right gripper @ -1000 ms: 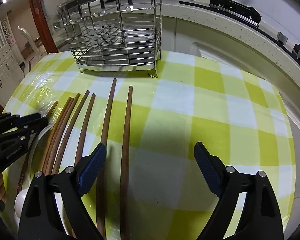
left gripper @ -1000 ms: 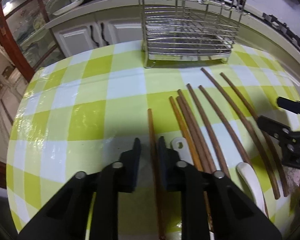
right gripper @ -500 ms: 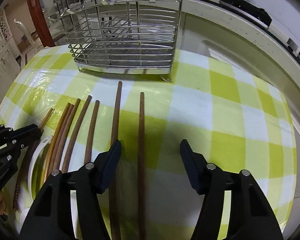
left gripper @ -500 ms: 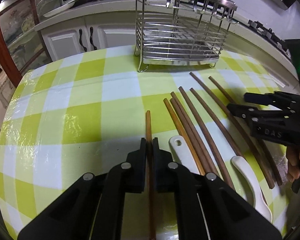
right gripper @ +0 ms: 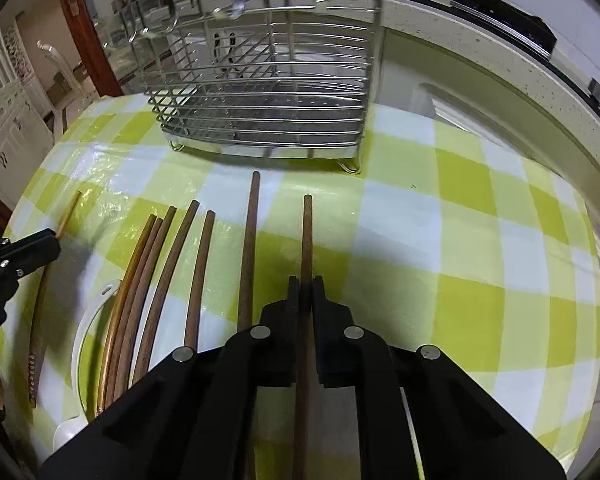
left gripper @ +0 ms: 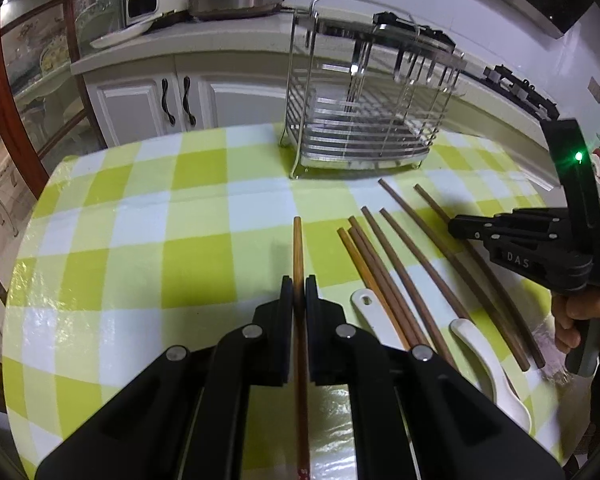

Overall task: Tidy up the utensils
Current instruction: 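Lift the chopstick in the right tool toward the rack while the left tool carries its own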

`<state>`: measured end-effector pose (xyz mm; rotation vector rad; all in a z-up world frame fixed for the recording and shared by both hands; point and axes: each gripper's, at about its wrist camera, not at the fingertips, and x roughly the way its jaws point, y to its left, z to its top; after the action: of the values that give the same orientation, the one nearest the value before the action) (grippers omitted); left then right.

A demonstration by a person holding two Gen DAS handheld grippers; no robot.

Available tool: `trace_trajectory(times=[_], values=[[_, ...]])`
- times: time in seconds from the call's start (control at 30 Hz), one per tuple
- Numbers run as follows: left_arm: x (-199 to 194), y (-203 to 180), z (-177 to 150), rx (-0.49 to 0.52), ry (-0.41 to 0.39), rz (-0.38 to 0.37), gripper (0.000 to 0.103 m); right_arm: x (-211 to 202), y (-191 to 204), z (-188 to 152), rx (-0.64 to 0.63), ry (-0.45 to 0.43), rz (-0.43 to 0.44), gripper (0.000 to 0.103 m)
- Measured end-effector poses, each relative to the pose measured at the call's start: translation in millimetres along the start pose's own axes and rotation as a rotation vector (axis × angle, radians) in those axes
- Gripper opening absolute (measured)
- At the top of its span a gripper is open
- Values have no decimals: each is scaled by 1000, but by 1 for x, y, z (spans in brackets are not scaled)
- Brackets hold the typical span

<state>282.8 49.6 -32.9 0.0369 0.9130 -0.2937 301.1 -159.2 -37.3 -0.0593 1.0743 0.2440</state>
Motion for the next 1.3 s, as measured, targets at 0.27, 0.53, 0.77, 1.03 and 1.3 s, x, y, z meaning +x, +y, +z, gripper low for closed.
trace_trajectory(times=[0.27,0.53,0.77,1.03,1.3], values=[[-30,-10,4,-7,-75,3,6,-69,2,-17,-1,-155,3,9],[-63,-31,6,-1,-148,35,6,-128,-2,-29,-13,-251,48,9],[-86,-50,8,18,-200,71,6,-166,-10,-39,-7,-311,63,9],[-108,-65,9,40,-246,93,6,-202,-10,-52,-12,-378,60,9],[-123,-66,9,35,-281,103,6,-219,-9,-57,-13,-429,33,9]])
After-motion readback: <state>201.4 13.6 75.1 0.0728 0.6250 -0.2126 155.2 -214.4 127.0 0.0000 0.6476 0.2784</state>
